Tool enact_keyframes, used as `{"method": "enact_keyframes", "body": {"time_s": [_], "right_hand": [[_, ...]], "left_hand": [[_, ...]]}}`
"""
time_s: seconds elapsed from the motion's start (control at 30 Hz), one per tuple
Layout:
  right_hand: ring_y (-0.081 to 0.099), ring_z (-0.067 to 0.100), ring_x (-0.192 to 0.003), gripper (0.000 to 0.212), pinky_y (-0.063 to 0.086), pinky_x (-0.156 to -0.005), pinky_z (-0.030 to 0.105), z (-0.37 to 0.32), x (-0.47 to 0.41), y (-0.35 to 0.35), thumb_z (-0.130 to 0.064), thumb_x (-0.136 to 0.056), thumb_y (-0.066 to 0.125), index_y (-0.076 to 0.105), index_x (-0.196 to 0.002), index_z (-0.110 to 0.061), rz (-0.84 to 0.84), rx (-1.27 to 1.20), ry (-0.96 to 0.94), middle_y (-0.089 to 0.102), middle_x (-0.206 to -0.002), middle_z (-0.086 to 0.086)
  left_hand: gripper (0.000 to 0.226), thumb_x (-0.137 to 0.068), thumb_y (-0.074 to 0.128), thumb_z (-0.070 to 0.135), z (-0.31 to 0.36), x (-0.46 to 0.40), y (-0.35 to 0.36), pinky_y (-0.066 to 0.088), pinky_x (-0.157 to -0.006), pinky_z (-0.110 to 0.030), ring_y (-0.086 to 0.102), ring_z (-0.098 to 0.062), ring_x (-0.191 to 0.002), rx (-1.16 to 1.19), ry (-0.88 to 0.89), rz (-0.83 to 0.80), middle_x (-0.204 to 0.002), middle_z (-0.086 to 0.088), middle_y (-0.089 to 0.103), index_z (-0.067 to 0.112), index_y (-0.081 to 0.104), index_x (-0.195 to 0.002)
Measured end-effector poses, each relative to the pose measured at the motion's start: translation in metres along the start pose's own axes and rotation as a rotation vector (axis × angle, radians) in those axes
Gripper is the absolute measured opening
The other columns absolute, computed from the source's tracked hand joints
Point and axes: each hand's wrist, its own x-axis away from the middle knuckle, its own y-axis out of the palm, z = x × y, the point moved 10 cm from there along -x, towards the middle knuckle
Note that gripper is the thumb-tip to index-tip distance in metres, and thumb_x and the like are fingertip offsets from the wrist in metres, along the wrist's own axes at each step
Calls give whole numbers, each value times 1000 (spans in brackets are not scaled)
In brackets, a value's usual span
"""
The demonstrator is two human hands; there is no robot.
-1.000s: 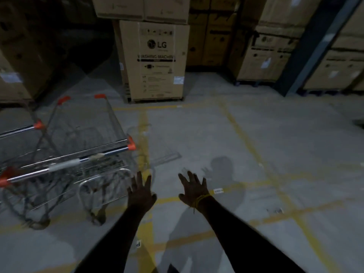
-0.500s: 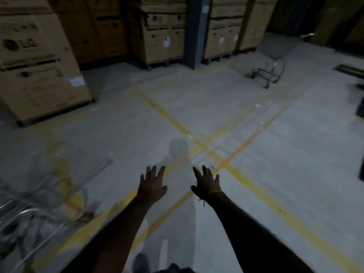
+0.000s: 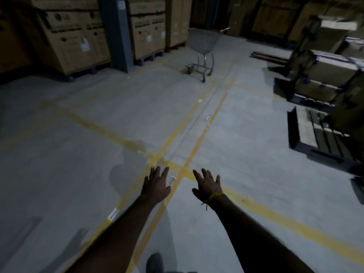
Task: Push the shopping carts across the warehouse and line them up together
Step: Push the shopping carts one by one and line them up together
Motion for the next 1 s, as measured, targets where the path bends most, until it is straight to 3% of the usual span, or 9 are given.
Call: {"method": "enact_keyframes", "body": {"time_s": [0.47, 0.83, 1.0], "right_hand": [[7, 29, -149, 73, 12, -117, 54, 100, -191, -103, -40, -97, 49, 7, -155, -26, 38, -65, 170, 5, -162, 10], [10, 26, -149, 75, 11, -117, 53, 235, -385, -183, -39, -96, 52, 9, -155, -26, 37, -87, 150, 7, -162, 12], [22, 30, -145, 73, 13, -117, 52, 289, -463, -232, -38, -95, 53, 13, -155, -25, 32, -83, 138, 11, -161, 13]], "left_hand": [[79, -93, 52, 41, 83, -262, -67, 28, -113, -46, 17, -30, -146, -87, 228, -44, -157, -10, 21, 25, 6, -155], [81, -93, 50, 43, 188, -480, -79, 33, -110, -45, 21, -30, -143, -144, 254, -51, -155, -11, 24, 20, 3, -155], [77, -91, 53, 41, 234, -570, -104, 37, -106, -42, 27, -28, -140, -91, 243, -16, -151, -11, 31, 18, 14, -154]]}}
